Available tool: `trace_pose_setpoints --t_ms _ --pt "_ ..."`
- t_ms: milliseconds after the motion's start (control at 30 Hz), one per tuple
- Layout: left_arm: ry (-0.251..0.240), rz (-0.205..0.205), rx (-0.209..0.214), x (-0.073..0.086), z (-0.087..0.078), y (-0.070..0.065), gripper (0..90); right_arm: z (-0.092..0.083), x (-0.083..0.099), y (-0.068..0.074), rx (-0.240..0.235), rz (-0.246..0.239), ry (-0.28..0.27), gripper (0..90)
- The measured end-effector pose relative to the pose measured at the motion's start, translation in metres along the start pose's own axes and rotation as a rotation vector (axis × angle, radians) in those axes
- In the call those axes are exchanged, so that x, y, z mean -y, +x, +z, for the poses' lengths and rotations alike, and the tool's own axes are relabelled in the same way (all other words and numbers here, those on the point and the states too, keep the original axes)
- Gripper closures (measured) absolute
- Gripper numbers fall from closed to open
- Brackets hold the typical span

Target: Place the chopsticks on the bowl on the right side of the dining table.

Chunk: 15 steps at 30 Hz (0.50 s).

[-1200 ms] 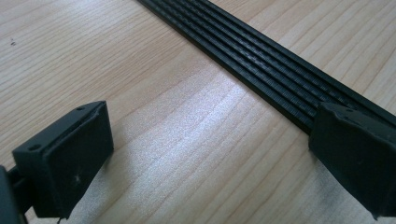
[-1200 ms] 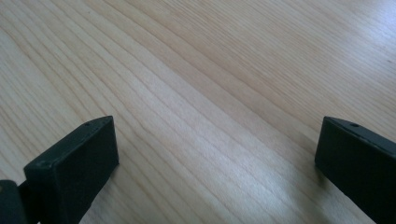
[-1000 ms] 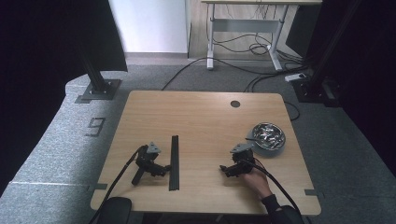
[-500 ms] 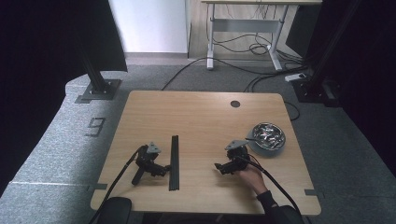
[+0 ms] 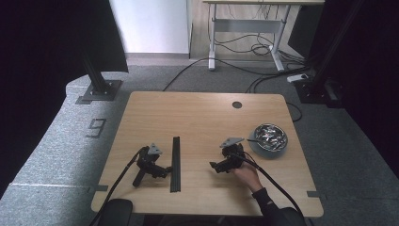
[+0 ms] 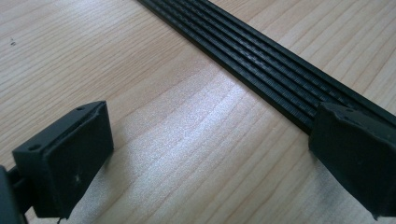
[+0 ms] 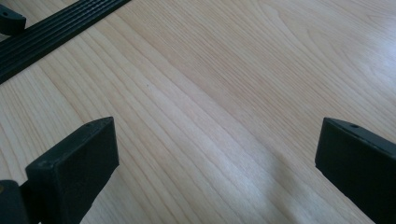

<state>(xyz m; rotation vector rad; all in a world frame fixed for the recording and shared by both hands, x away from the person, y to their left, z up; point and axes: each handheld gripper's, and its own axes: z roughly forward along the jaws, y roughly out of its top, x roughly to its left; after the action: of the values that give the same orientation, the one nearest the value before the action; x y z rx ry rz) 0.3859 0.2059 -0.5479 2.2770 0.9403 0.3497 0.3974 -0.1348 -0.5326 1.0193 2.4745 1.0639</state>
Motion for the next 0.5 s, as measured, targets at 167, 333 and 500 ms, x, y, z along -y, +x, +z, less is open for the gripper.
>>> trace_pose_setpoints --t_ms 167,333,500 --pt "-0.001 -0.002 0.0 0.0 0.0 0.0 0.0 0.005 -0.006 0.005 -0.015 -0.017 0.001 0.0" --pt "0.0 0.0 0.0 0.0 0.0 0.0 0.0 0.013 -0.016 0.011 -0.022 -0.028 -0.001 0.0" --pt "0.0 0.0 0.0 0.0 0.0 0.0 0.0 0.019 -0.025 0.015 -0.028 -0.037 0.0 0.0"
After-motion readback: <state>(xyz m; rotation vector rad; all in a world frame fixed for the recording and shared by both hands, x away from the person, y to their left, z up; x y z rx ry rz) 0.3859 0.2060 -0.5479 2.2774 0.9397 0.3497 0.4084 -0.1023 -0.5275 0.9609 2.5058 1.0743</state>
